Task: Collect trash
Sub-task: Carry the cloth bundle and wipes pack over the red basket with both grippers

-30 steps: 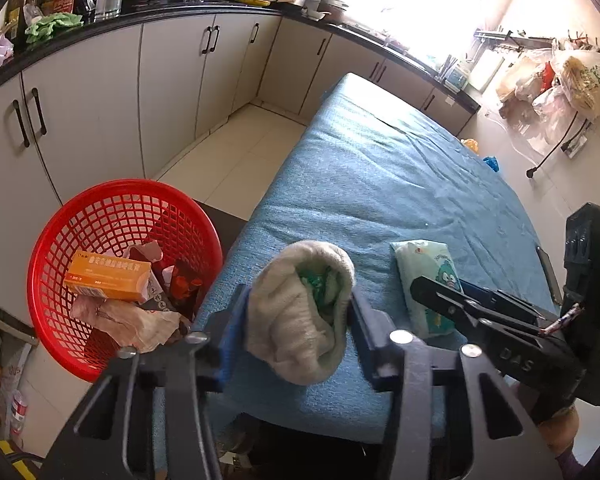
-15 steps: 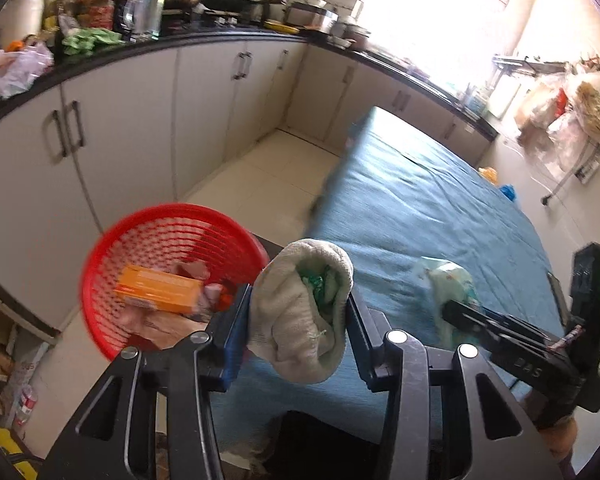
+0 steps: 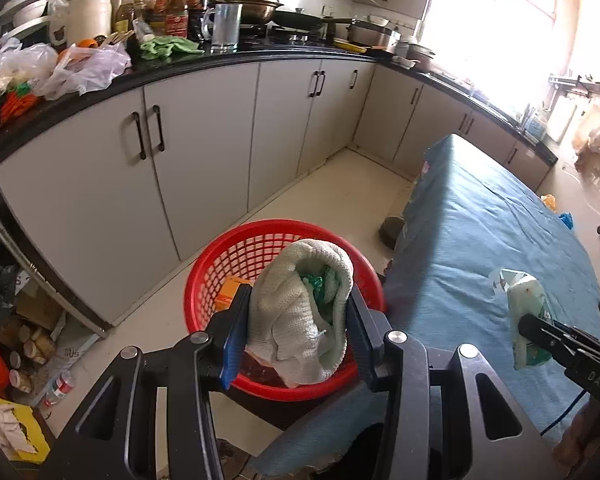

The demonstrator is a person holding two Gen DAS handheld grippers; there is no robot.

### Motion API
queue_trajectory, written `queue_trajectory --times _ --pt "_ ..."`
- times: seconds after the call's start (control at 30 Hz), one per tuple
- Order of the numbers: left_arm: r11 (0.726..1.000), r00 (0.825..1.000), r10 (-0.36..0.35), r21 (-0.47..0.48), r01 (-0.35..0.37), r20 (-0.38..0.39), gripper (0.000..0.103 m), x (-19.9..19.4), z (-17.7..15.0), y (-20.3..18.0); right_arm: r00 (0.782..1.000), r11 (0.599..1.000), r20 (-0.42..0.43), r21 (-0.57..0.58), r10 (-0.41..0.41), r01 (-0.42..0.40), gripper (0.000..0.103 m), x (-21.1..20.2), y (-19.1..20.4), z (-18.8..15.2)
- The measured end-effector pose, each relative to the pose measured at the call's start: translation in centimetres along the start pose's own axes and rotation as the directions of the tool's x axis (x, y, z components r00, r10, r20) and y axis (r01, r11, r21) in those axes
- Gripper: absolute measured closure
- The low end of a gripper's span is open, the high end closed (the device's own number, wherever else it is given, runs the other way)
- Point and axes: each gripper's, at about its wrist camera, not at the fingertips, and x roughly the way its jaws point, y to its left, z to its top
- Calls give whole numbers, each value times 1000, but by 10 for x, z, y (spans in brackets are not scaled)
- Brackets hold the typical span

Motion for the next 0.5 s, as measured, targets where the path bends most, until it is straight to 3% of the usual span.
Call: queue_trajectory --times 0.5 --pt "999 998 50 -17 -50 -26 59 21 -7 25 997 986 -33 -151 64 -68 65 33 69 19"
